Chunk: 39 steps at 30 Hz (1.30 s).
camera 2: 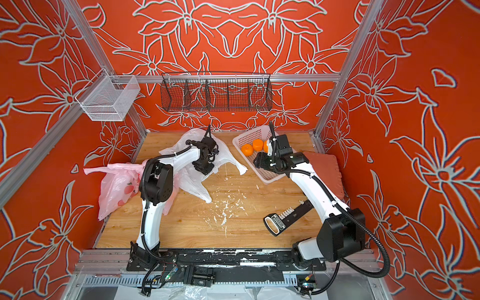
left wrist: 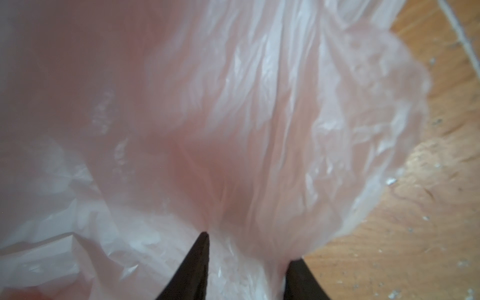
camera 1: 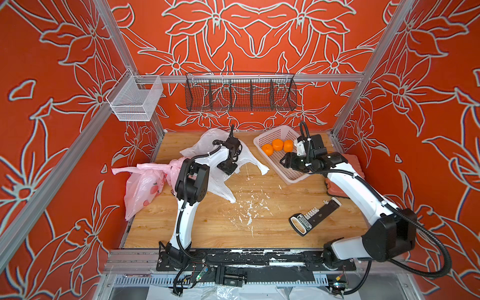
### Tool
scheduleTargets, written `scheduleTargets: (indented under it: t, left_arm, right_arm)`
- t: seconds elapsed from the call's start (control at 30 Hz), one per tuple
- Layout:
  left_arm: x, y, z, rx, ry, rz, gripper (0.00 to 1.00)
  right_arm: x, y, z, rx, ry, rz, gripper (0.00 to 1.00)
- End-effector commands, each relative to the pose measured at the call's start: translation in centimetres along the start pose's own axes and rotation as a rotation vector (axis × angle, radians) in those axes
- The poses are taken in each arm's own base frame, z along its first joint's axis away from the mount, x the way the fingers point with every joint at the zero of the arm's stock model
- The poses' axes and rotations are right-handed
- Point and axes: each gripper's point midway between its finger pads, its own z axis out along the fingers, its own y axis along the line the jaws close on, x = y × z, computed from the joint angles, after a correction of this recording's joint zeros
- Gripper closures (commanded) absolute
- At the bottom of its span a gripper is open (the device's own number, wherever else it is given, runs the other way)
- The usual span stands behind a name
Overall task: Place the oranges into plastic bags & tie knots
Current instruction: Open the plastic bag at the center of the board.
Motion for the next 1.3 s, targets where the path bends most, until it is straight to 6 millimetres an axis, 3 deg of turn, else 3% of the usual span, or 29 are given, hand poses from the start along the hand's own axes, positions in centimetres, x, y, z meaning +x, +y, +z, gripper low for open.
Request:
scheduleTargets:
  t: [0.0, 0.13, 0.43, 0.6, 0.8, 1.0, 1.27]
  left_arm:
    - [0.1, 0.9, 0.6, -0.046, 0.013, -0.006, 0.61]
    - [0.0, 1.6, 0.8, -0.089, 0.018, -0.012, 0.66]
    - [-0.7, 1.6, -0.8, -0.072, -0.012, -0.059, 1.0]
    - [-1.3, 0.8, -3.3, 0.003, -0.055, -0.131, 1.0]
    - [-2.7, -1.8, -11.0, 0.258, -0.171, -0.305, 1.0]
    - [-1.9, -1.9, -17.5, 0.355, -0.247, -0.402, 1.0]
    - [-2.5, -3.0, -29.1, 0.603, -0.453, -0.492, 1.0]
  right_arm:
    - [0.1, -1.2, 0.2, 0.051, -0.003, 0.018, 0.33]
    - [-0.1, -1.8, -0.2, 0.092, -0.022, 0.02, 0.33]
    - [-1.4, -4.0, -0.1, 0.222, -0.066, 0.027, 0.32]
    - [-2.5, -5.2, 0.3, 0.265, -0.096, 0.057, 0.32]
    - [-3.9, -6.1, -0.3, 0.27, -0.136, 0.095, 0.32]
    - [-4.6, -7.0, -0.1, 0.294, -0.129, 0.093, 0.33]
    - [-5.9, -7.5, -0.1, 0.303, -0.152, 0.094, 0.32]
